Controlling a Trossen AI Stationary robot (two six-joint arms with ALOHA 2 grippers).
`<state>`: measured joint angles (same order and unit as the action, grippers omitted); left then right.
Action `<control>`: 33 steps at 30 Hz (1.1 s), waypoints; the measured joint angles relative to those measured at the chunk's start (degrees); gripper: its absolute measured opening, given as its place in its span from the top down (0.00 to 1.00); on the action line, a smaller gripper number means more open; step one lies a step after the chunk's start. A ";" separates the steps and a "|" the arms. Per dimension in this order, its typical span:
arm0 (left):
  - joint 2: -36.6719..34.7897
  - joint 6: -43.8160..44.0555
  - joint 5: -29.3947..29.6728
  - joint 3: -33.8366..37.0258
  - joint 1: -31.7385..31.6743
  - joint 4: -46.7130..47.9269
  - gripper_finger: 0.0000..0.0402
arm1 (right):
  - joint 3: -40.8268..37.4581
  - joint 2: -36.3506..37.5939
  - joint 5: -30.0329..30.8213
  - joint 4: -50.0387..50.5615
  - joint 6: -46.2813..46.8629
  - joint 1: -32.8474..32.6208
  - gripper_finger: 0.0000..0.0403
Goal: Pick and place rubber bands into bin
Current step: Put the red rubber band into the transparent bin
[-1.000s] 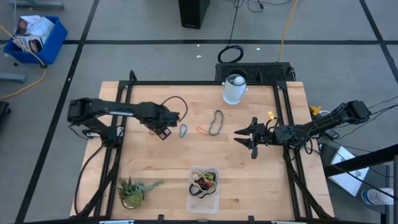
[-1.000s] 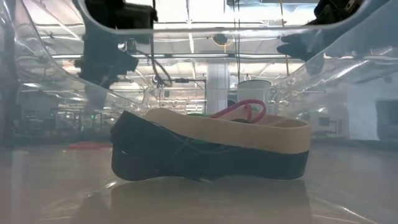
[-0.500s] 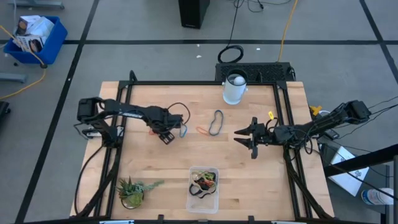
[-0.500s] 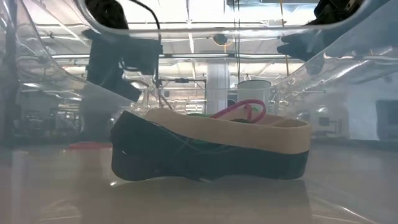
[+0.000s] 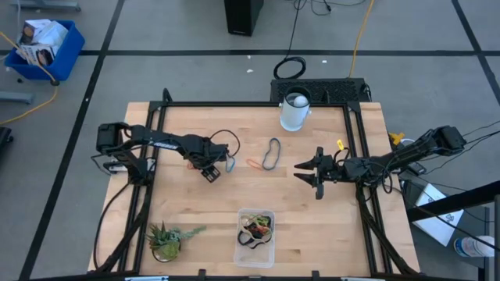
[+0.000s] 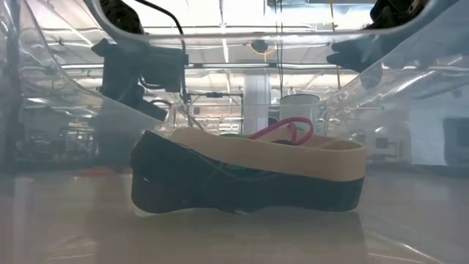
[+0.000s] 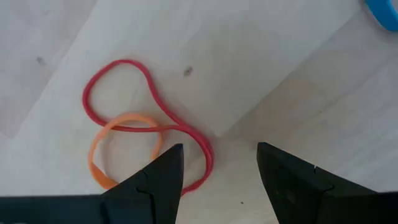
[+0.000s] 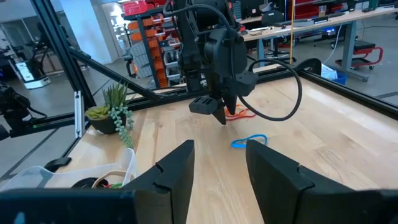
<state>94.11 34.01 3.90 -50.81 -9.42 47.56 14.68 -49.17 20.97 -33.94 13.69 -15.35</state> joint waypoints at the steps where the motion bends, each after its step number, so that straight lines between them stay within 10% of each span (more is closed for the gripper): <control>1: 0.01 -0.46 -0.63 0.00 -0.07 -0.31 0.47 | 0.00 -0.01 0.00 0.00 -0.01 0.00 0.65; 25: 0.67 -0.55 -1.12 1.84 -2.87 -3.37 0.96 | 0.00 0.00 -0.02 -0.04 0.11 0.00 0.65; 33: -0.92 -3.43 -2.45 1.84 -2.79 -2.82 0.99 | 0.00 0.00 -0.04 -0.04 0.17 0.00 0.65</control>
<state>93.18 30.57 1.44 -48.97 -12.21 44.74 14.68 -49.17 20.93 -33.98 13.87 -15.35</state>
